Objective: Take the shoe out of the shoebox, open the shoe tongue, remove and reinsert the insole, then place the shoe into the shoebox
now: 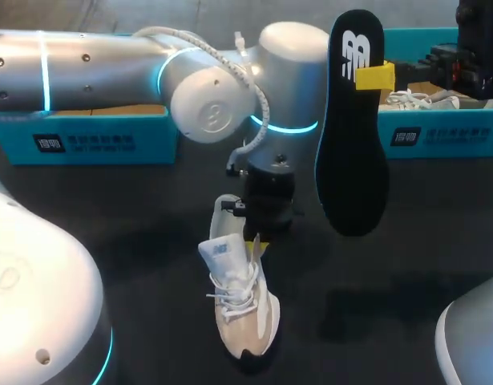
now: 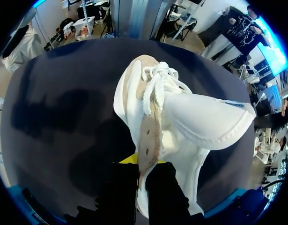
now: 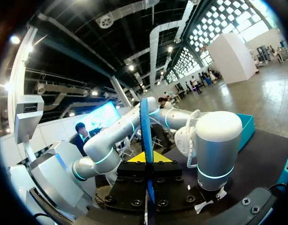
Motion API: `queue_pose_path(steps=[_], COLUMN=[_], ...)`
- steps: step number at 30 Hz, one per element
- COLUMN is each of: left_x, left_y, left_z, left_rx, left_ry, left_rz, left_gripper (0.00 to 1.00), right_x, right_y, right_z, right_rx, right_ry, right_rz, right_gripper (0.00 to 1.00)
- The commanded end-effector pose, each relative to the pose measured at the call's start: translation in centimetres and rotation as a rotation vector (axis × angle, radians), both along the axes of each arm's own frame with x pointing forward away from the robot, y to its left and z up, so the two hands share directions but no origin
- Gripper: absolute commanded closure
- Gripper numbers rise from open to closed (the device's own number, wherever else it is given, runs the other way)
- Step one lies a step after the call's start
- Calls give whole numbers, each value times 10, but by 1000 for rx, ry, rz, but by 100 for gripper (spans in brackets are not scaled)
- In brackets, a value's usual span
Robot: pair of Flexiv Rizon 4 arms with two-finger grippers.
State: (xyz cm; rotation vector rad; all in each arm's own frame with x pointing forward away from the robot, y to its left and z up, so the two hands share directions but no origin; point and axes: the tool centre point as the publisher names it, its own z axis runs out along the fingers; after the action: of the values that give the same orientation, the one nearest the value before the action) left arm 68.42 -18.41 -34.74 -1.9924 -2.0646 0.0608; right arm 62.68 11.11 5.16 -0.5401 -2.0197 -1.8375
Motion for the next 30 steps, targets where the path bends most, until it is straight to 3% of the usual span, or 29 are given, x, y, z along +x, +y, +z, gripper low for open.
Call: queue_pose_path(steps=[1,12,28,30], left_x=[-5,-14,-15,-15], left_y=[-3,-1,-5,-5], left_z=[-4,-20,-24,-24], left_rx=[13,27,-15,-16], left_ry=[2,20,15,13], left_rz=[-11,-34,-35,-36], left_gripper=[100,100,100,78], right_x=[2,2,2,2], right_y=[2,2,2,2], right_z=[0,0,0,0], right_rx=[-1,-1,-1,-1], right_ry=[1,1,1,1], right_rz=[3,3,3,3], right_gripper=[100,100,100,100])
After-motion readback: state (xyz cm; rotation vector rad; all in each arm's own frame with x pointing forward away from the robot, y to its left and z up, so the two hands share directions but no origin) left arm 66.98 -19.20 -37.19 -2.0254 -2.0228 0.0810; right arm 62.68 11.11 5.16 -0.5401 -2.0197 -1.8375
